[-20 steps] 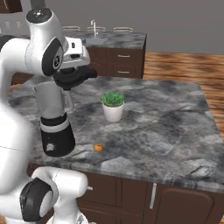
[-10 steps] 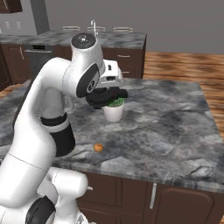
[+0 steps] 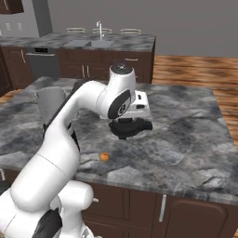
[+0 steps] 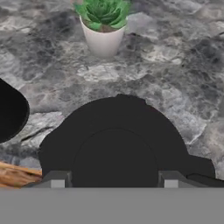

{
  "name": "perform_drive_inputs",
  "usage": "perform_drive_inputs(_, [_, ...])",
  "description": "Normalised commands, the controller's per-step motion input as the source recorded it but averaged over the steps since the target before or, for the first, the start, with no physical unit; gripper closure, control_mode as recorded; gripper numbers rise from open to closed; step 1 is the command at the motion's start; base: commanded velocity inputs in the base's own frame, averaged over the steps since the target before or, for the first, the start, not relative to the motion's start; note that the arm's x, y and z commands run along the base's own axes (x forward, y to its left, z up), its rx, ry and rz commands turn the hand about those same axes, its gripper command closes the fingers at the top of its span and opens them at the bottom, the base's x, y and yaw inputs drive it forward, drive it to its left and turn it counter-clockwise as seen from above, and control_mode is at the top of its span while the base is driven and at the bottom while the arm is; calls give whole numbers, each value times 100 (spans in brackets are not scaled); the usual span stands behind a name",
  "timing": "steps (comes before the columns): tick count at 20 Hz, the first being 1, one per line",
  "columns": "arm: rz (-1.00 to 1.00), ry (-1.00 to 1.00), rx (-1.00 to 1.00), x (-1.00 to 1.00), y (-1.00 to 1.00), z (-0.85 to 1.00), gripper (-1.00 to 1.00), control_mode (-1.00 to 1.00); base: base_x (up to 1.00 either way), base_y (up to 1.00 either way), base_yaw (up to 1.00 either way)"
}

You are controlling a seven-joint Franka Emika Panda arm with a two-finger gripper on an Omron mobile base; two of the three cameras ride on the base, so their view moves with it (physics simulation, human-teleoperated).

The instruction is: Open the blender lid, put the tangerine in the blender, close the lid, and start the blender.

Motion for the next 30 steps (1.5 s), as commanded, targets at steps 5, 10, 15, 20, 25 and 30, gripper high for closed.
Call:
perform_drive_inputs(5, [0,23,0,27,-30,-79,100,-100,0,0,0])
perform_drive_inputs(10, [0,12,0,15,-15,-76,100,-100,0,0,0])
perform_drive_inputs(15, [0,3,0,14,-8,-70,100,-100,0,0,0])
perform_drive_inputs(20, [0,2,0,18,-3,-69,100,-100,0,0,0])
perform_drive_inputs(25, [0,2,0,8,0,-55,100,-100,0,0,0])
perform_drive_inputs(30, [1,1,0,14,0,-48,100,-100,0,0,0])
